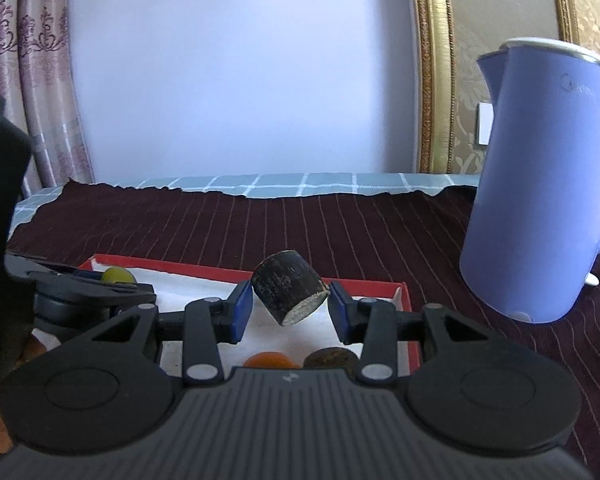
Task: Organize fruits
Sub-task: 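Open the right gripper to set down the cylinder while the left releases the tomato, then withdraw both open grippers from the tray toward the loose orange and tan fruits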
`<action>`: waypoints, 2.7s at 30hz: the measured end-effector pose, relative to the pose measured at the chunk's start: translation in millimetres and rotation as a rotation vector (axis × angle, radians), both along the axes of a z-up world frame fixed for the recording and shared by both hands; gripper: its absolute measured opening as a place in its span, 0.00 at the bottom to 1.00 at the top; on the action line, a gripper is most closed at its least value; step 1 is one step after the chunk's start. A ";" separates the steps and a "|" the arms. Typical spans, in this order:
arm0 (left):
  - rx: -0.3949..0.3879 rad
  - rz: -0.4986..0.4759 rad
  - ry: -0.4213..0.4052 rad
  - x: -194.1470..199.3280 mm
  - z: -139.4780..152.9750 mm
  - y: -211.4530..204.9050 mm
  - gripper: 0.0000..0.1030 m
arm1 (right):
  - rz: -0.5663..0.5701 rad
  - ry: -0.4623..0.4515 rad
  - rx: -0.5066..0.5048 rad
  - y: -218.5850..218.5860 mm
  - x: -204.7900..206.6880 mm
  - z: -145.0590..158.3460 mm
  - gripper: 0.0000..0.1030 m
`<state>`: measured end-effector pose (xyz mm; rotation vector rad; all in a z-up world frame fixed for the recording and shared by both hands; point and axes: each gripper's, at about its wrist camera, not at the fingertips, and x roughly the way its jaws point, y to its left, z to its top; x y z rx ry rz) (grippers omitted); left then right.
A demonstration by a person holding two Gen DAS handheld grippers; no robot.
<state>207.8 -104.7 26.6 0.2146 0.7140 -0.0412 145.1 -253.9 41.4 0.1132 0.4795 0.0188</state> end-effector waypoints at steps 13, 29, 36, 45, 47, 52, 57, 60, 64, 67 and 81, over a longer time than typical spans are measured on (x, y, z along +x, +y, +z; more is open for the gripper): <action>0.038 0.011 -0.082 -16.8 12.3 -1.4 0.65 | -0.022 -0.021 0.011 -3.1 -14.4 0.7 0.65; -0.024 0.044 -0.039 -34.9 13.0 24.6 0.74 | -0.025 -0.033 0.010 1.1 -28.0 1.0 1.00; -0.065 0.048 -0.030 -57.8 14.6 44.5 0.74 | -0.073 -0.017 0.059 -7.1 -37.6 -1.1 1.00; -0.112 0.075 -0.018 -76.5 12.2 67.4 0.74 | -0.087 -0.001 0.076 -2.1 -52.5 -6.7 1.00; -0.111 0.076 -0.013 -79.2 9.7 69.5 0.74 | -0.085 -0.014 0.062 -0.5 -56.1 -6.8 1.00; -0.128 0.077 0.006 -85.1 3.5 75.0 0.74 | -0.093 -0.013 0.036 4.3 -61.4 -7.9 1.00; -0.127 0.075 -0.004 -93.2 2.0 77.0 0.74 | -0.070 -0.009 -0.029 16.1 -69.5 -9.2 1.00; -0.127 0.073 -0.012 -97.9 1.8 79.1 0.74 | -0.051 -0.009 -0.062 22.4 -76.3 -8.5 1.00; -0.131 0.069 -0.018 -104.2 -0.5 81.0 0.78 | -0.018 -0.011 -0.066 27.2 -86.6 -7.3 1.00; -0.129 0.066 -0.028 -110.4 -4.0 82.7 0.83 | 0.024 -0.021 -0.035 27.9 -97.5 -7.4 1.00; -0.178 0.022 -0.164 -159.3 -12.0 114.3 0.95 | 0.134 0.010 0.020 37.4 -141.3 -20.6 1.00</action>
